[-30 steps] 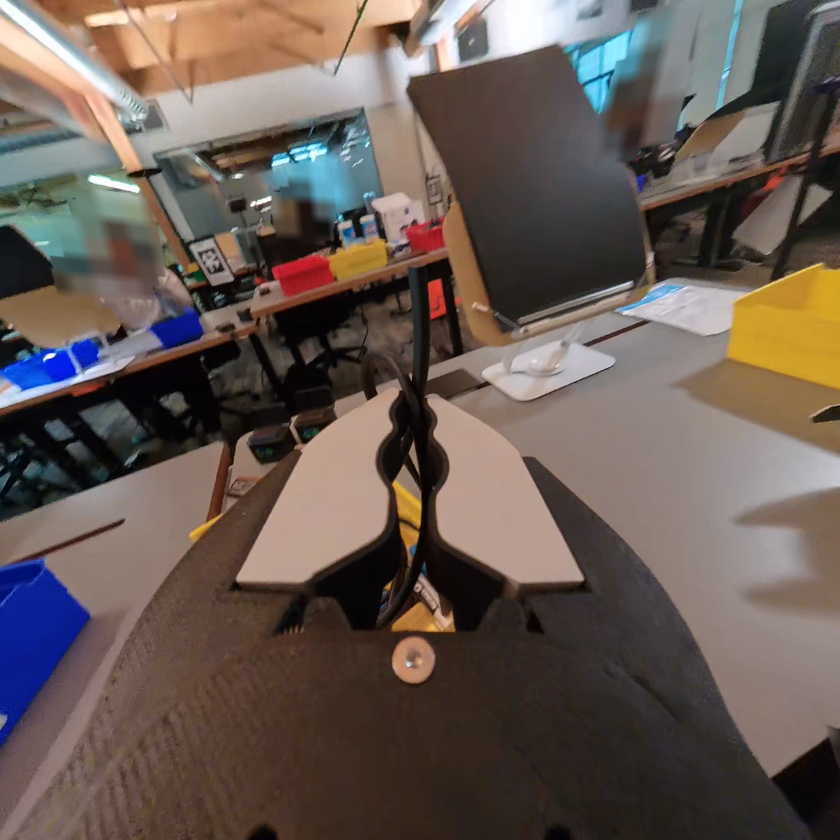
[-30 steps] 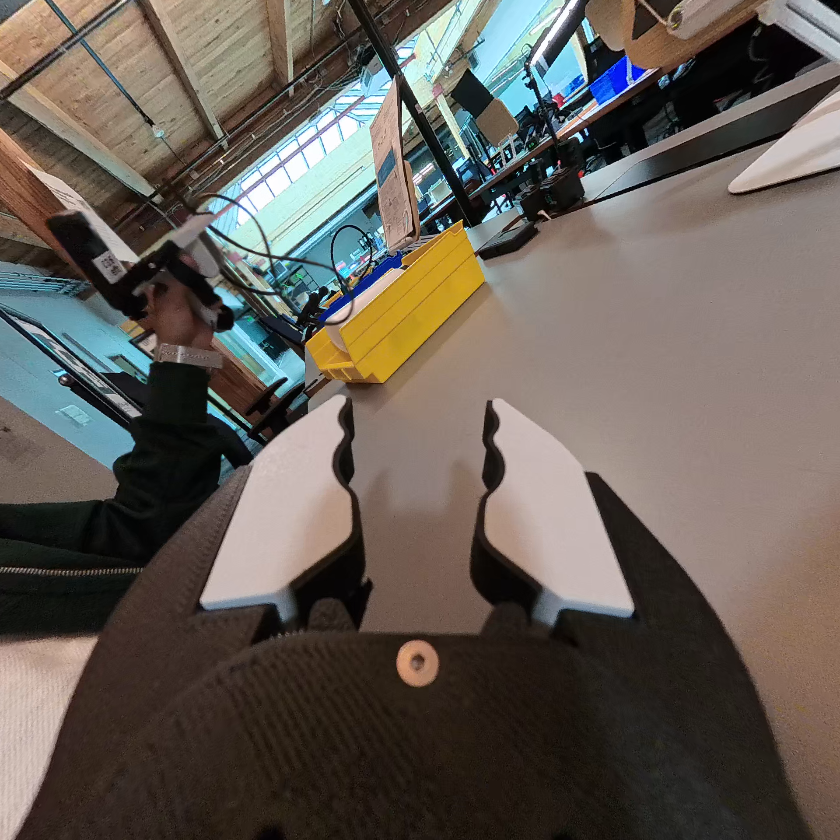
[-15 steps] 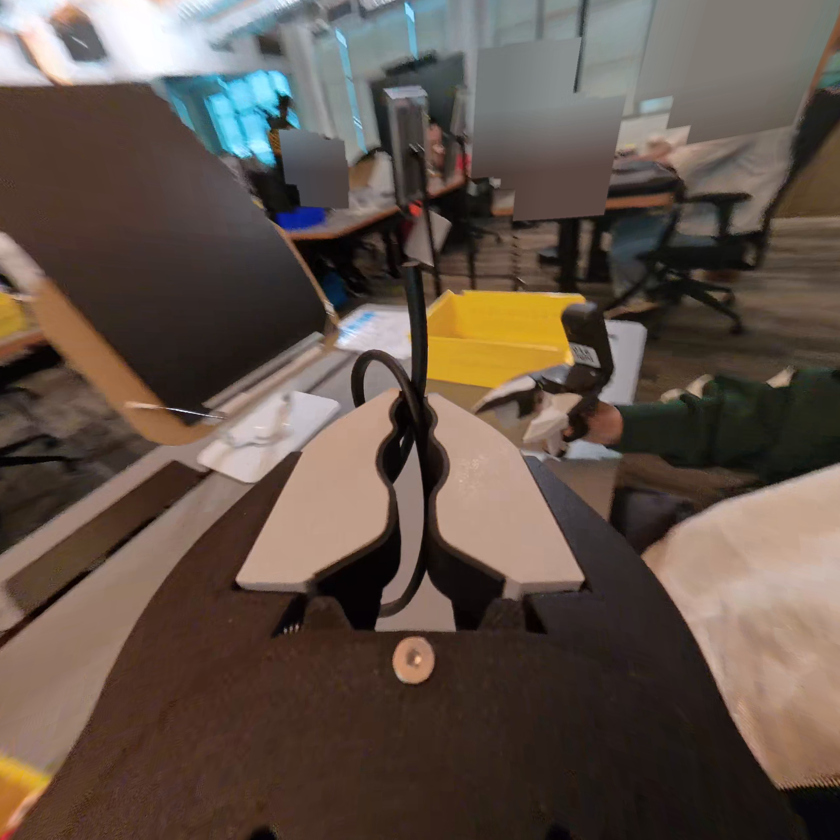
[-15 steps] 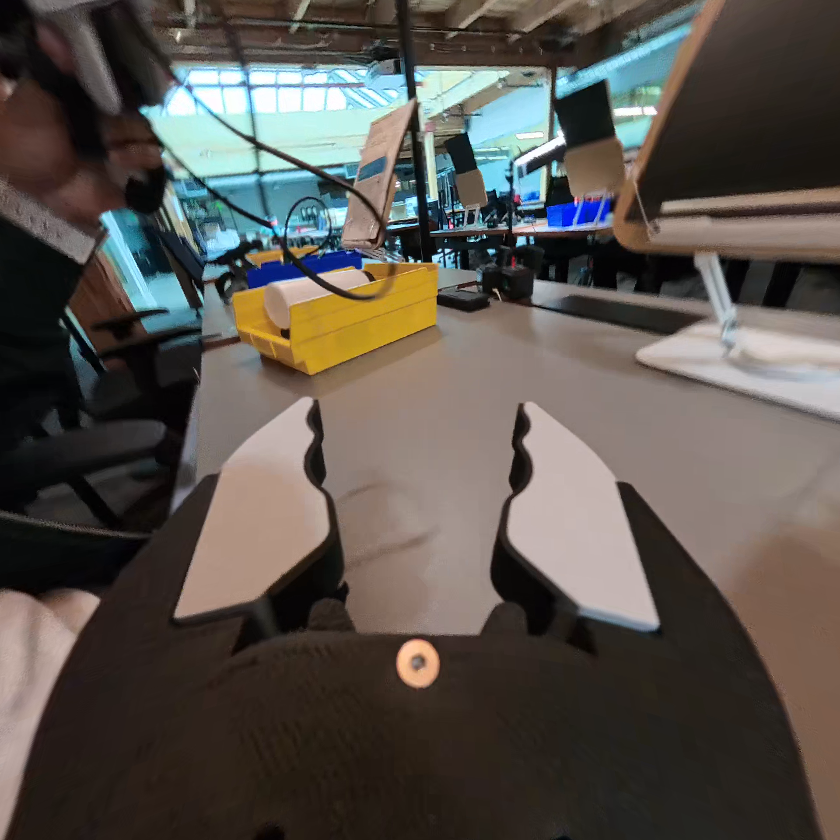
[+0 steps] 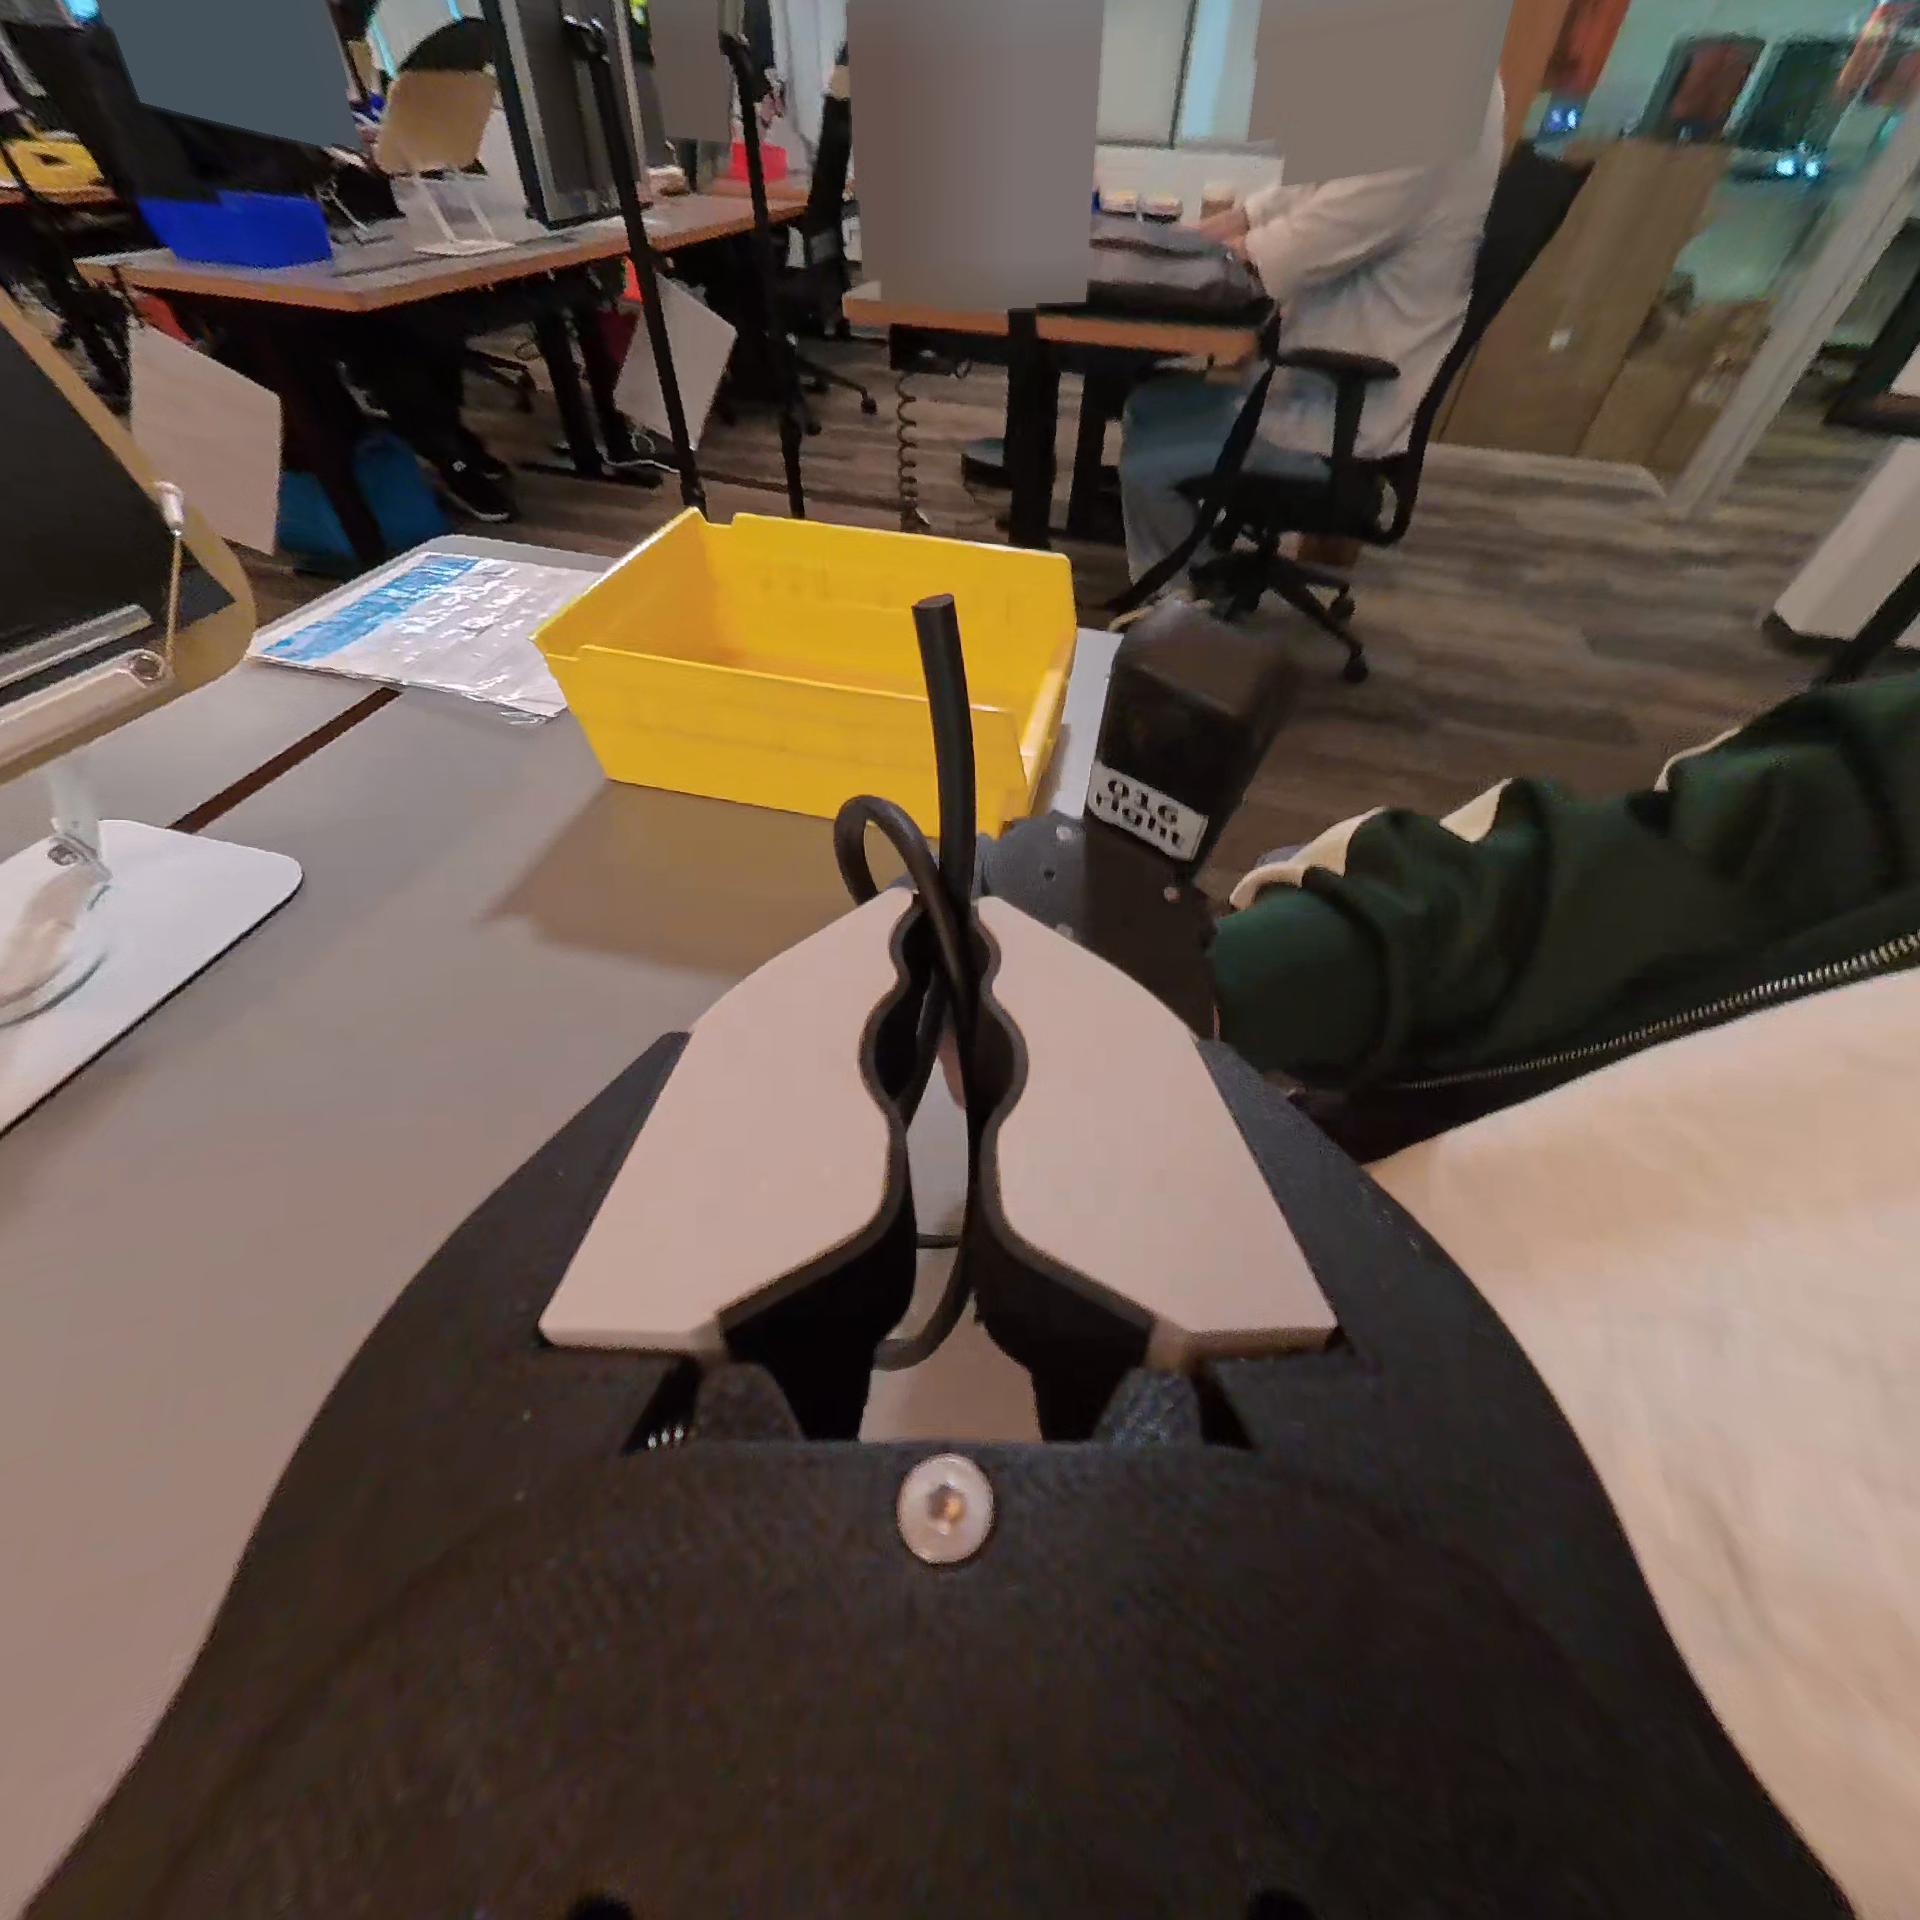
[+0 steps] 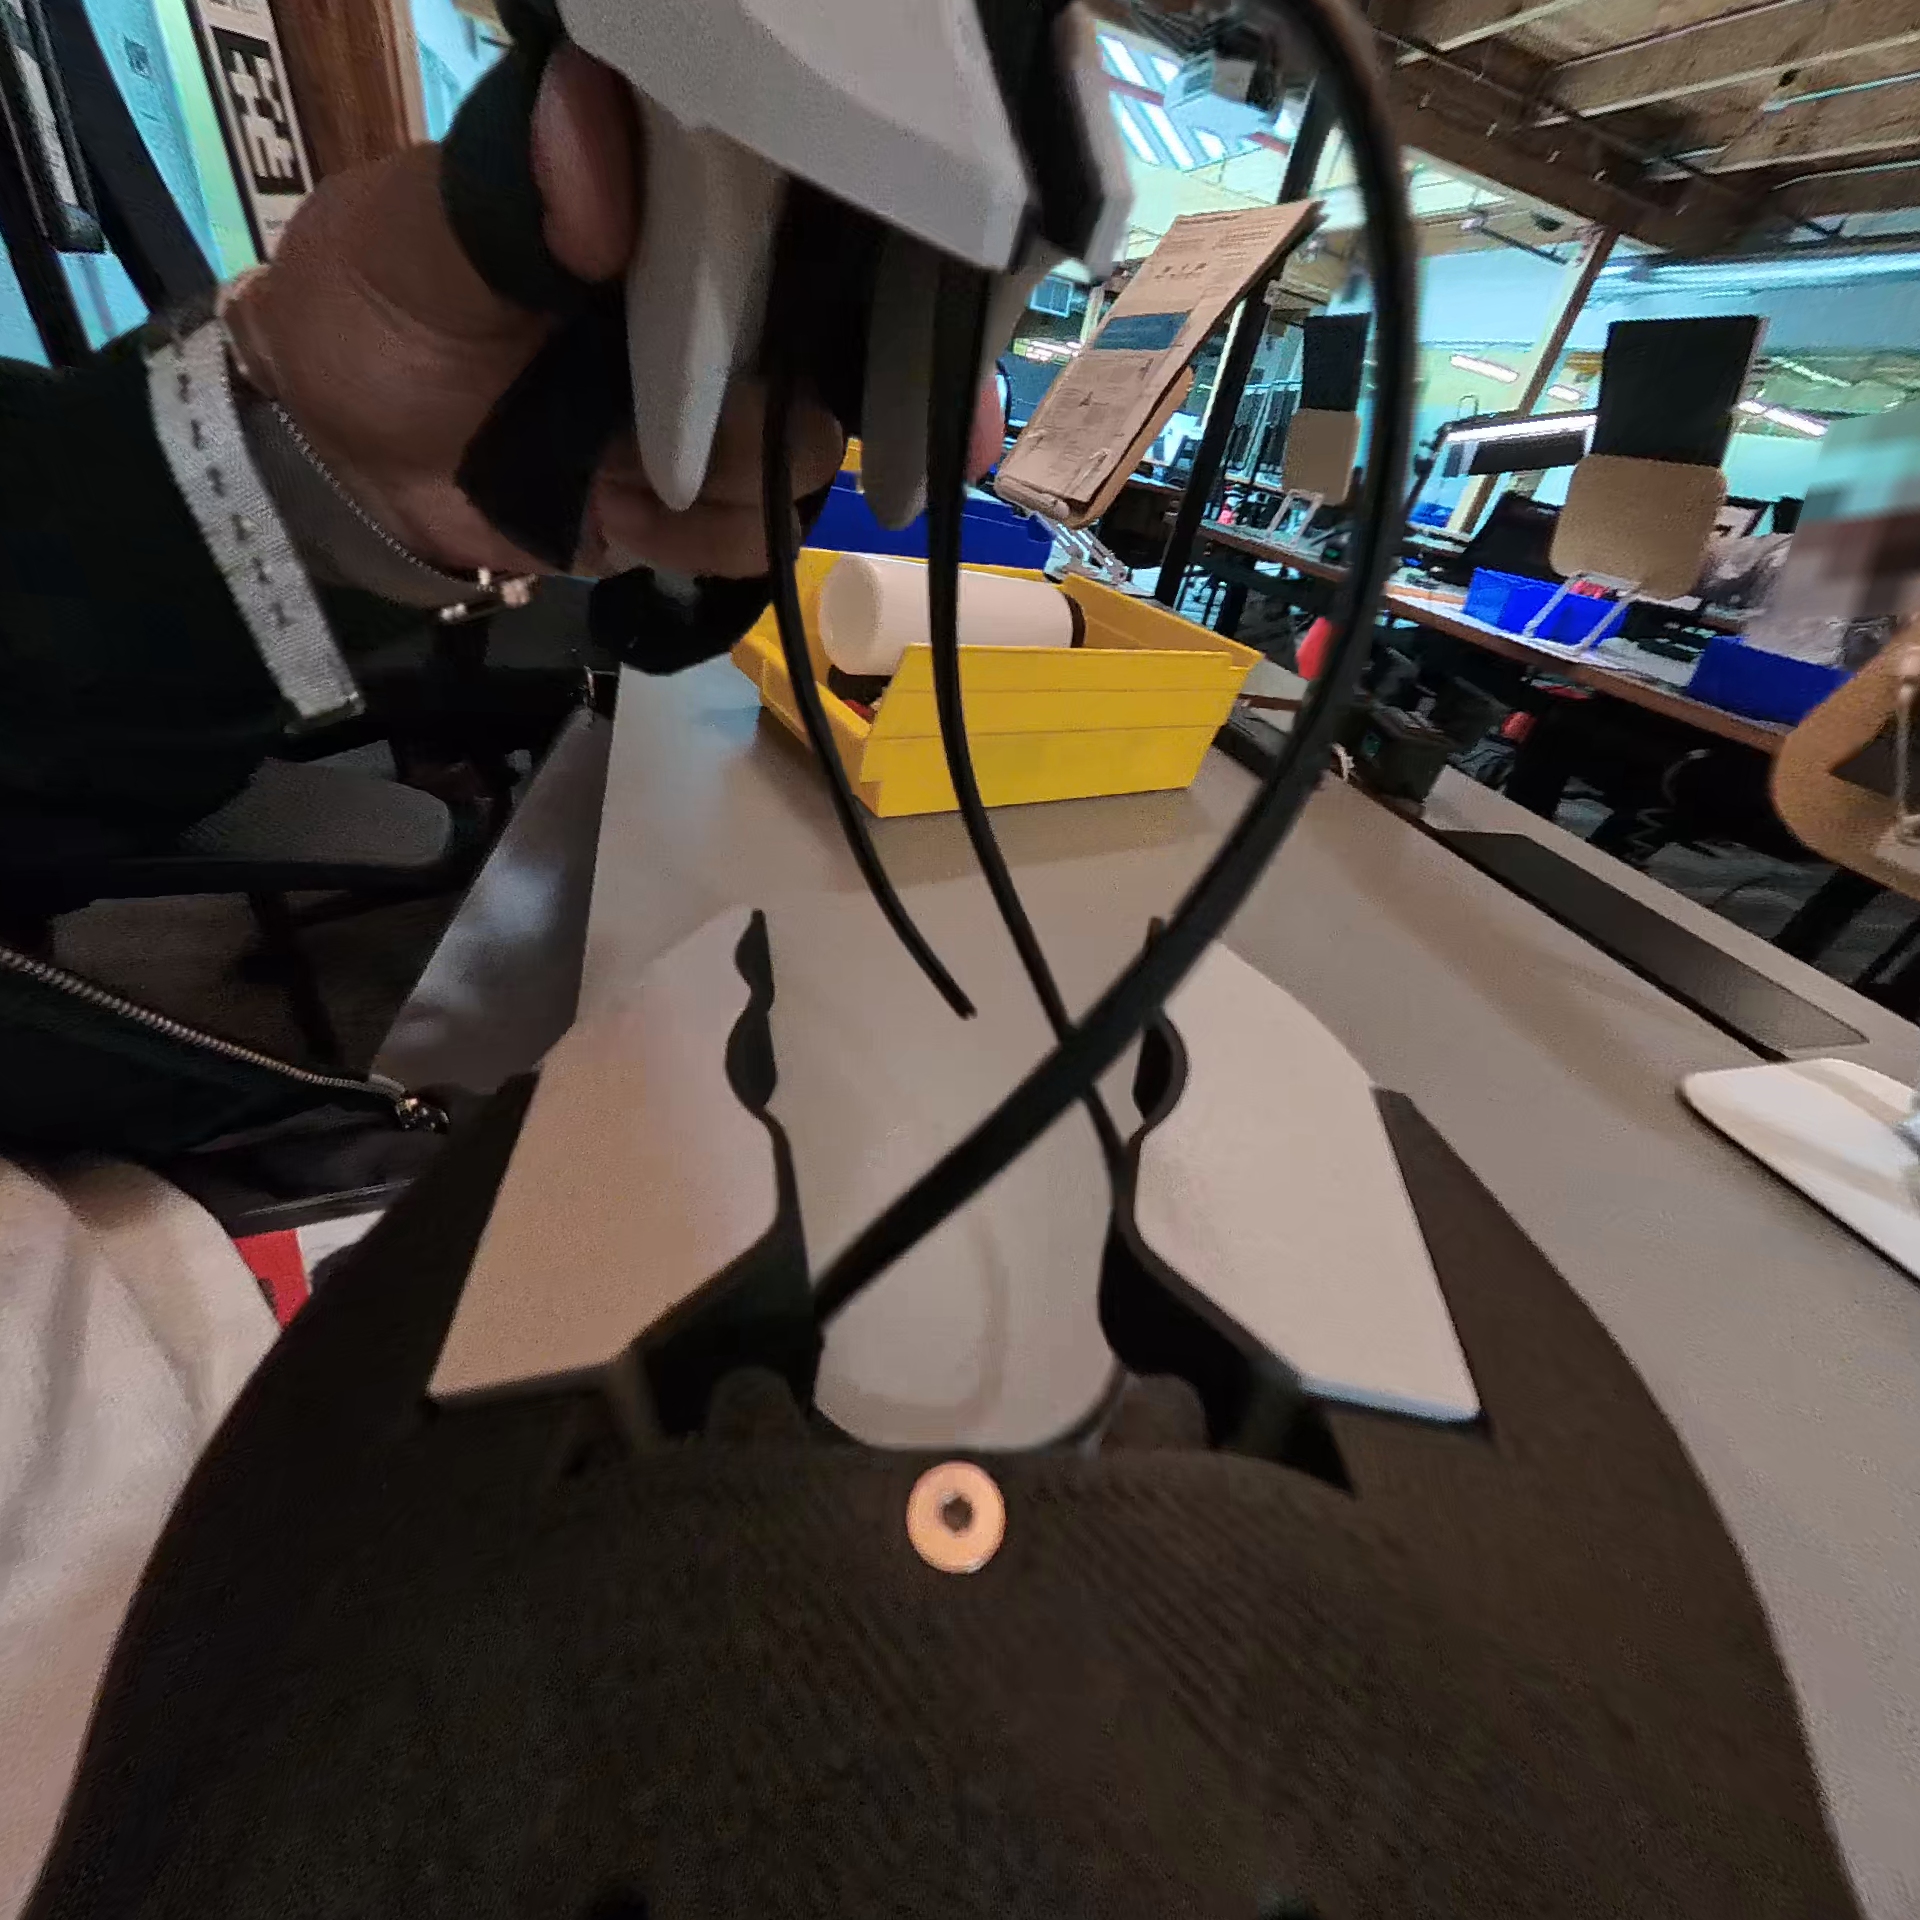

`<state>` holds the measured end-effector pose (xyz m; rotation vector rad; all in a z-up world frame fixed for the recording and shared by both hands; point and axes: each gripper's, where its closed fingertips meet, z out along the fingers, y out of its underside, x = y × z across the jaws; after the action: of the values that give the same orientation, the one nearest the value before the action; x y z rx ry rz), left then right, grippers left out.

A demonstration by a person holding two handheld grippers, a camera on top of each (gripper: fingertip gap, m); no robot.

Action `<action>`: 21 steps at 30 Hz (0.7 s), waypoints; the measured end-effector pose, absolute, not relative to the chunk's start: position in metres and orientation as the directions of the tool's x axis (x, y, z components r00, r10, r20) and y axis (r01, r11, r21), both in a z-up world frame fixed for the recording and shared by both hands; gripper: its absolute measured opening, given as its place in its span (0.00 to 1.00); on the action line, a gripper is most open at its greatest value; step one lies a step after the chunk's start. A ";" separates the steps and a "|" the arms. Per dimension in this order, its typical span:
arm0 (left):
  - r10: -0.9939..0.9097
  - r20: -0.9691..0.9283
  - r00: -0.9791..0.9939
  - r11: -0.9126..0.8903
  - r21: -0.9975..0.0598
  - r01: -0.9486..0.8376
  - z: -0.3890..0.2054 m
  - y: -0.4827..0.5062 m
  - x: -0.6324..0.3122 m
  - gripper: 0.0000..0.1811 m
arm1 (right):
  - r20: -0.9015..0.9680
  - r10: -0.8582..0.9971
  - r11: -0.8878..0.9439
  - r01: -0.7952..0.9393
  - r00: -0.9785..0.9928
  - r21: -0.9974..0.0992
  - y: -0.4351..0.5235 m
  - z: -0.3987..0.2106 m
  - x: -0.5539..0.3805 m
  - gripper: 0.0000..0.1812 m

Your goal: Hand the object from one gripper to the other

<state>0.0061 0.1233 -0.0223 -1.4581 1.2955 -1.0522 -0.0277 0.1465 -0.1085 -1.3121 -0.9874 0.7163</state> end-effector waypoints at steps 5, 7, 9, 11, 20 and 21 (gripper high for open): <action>-0.989 0.086 0.123 -0.106 -0.980 -0.170 -0.020 0.122 0.002 0.02 | 0.192 0.910 0.166 0.102 0.368 -0.981 0.139 -0.111 -0.051 0.39; -0.988 0.101 0.120 -0.119 -0.981 -0.152 -0.016 0.123 -0.008 0.02 | 0.196 0.919 0.177 0.087 0.341 -0.980 0.136 -0.109 -0.054 0.40; -0.992 0.102 0.079 -0.112 -0.984 -0.135 -0.011 0.119 -0.018 0.02 | 0.166 0.936 0.159 0.048 0.311 -0.986 0.135 -0.106 -0.054 0.40; -0.992 0.087 0.089 -0.098 -0.987 -0.128 -0.007 0.120 -0.028 0.02 | 0.114 0.949 0.116 0.010 0.294 -0.993 0.137 -0.104 -0.052 0.40; -0.922 0.167 0.349 -0.203 -0.977 -0.068 -0.003 0.155 -0.058 0.03 | 0.094 0.866 0.133 -0.045 0.491 -0.990 0.176 -0.093 -0.017 0.45; -0.880 0.214 0.425 -0.248 -0.968 -0.027 -0.004 0.167 -0.066 0.03 | 0.128 0.815 0.169 -0.020 0.565 -0.985 0.182 -0.089 -0.008 0.44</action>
<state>-0.0656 0.1665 -0.0042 -1.6154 0.8129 -1.0025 -0.0081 0.1820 -0.0894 -1.2719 -0.7874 0.6900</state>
